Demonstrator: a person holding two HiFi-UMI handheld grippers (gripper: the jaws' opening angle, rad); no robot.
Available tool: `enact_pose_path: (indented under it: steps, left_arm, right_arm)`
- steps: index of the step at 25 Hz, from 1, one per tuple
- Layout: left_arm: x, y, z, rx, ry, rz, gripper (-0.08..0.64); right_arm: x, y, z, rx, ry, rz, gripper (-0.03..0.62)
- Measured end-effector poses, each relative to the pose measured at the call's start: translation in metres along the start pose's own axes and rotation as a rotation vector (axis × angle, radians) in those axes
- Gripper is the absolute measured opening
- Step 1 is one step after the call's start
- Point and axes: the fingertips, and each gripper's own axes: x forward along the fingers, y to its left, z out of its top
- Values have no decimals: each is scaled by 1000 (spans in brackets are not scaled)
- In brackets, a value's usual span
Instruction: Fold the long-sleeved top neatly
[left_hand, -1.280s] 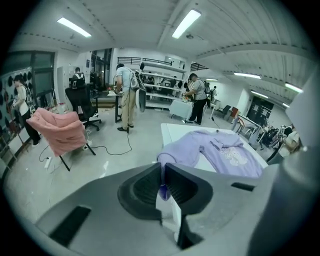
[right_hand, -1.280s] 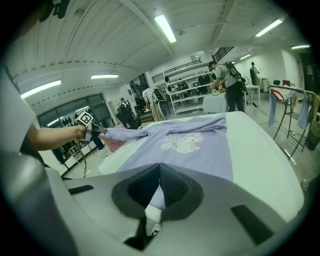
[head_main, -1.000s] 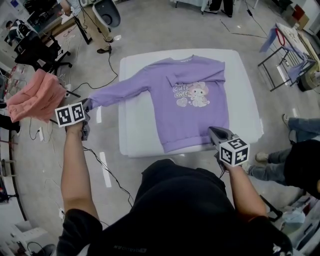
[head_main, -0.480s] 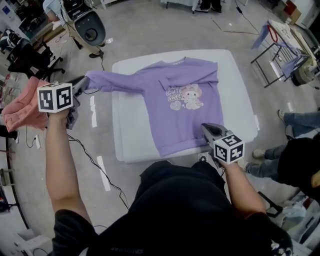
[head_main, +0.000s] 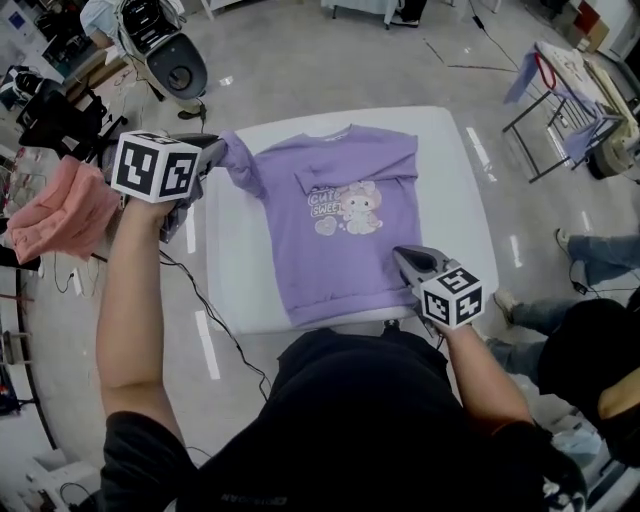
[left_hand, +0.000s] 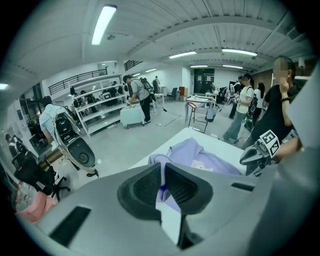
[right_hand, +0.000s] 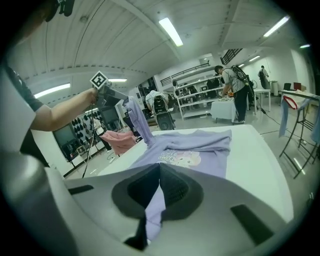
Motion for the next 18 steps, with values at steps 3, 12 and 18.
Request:
enact_pose_path:
  steps: [3,12,18]
  left_arm:
    - [31,-33,19,57,47,-24,31]
    - [140,-110,41,64,218,-121,31]
    - [208,-141,31,47,337,-158,31]
  right_arm:
    - [-5,-18,4,1,-6,12,5]
    - [-22,-63,-1,36,-15,14,5]
    - [-33,-90,-12,75,-11,-4,5]
